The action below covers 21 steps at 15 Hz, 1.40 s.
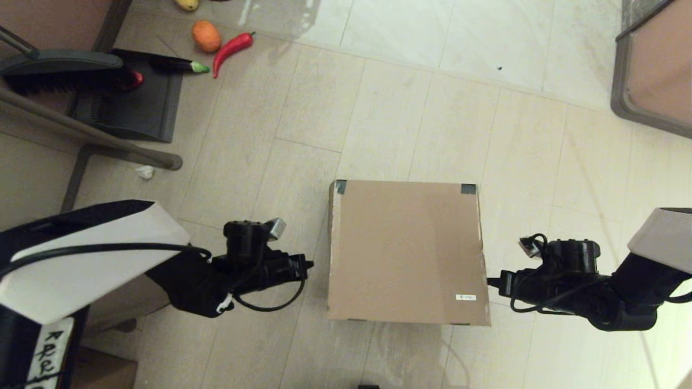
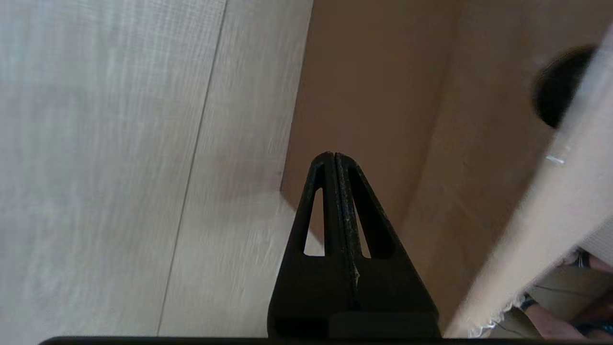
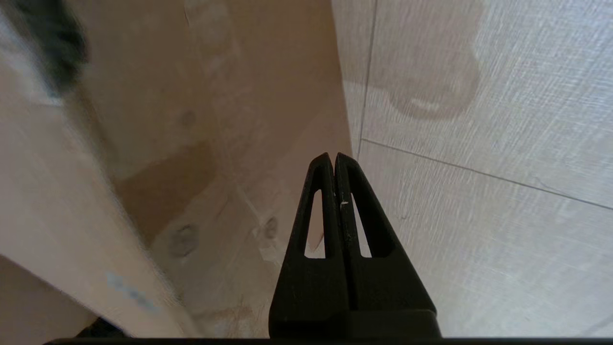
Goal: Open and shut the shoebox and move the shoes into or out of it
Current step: Open the shoe box
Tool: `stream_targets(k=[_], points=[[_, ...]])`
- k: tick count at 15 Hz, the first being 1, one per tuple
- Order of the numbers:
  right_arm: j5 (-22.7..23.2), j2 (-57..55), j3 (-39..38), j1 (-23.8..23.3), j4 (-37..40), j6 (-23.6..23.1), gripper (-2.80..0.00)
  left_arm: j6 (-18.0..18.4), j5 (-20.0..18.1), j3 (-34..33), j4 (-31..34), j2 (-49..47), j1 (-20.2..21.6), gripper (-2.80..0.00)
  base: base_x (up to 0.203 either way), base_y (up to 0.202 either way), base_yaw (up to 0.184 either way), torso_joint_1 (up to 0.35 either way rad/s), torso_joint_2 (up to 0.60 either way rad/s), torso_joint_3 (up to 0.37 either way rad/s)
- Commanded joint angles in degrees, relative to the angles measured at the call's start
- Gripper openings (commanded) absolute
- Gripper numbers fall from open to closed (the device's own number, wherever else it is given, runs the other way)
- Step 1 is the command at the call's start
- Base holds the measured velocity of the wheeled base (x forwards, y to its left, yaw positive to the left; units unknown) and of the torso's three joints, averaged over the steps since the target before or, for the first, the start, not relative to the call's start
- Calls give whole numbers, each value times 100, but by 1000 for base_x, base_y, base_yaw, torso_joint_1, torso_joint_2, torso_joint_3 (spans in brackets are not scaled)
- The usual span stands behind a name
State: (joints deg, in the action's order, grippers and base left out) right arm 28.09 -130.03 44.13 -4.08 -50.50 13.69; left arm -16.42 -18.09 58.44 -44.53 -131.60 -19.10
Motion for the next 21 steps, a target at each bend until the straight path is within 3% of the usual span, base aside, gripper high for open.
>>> stream_targets(k=[1, 5, 10, 15, 21], points=[[25, -130, -85, 41, -79, 111, -280, -128, 62, 332, -2, -277, -126, -280, 0, 0, 0, 0, 0, 0], [531, -125, -225, 149, -375, 1042, -280, -523, 174, 484, 23, -393, -327, -280, 0, 0, 0, 0, 0, 0], [910, -30, -515, 224, -392, 1100, -280, -552, 183, 452, 24, -334, -504, -280, 0, 0, 0, 0, 0, 0], [1669, 650, -1133, 159, -390, 1398, -280, -891, 191, 338, 323, 266, -692, -280, 0, 0, 0, 0, 0, 0], [1709, 1023, -1613, -99, -399, 1542, -280, -898, 392, -197, 499, 998, -960, -280, 0, 0, 0, 0, 0, 0]])
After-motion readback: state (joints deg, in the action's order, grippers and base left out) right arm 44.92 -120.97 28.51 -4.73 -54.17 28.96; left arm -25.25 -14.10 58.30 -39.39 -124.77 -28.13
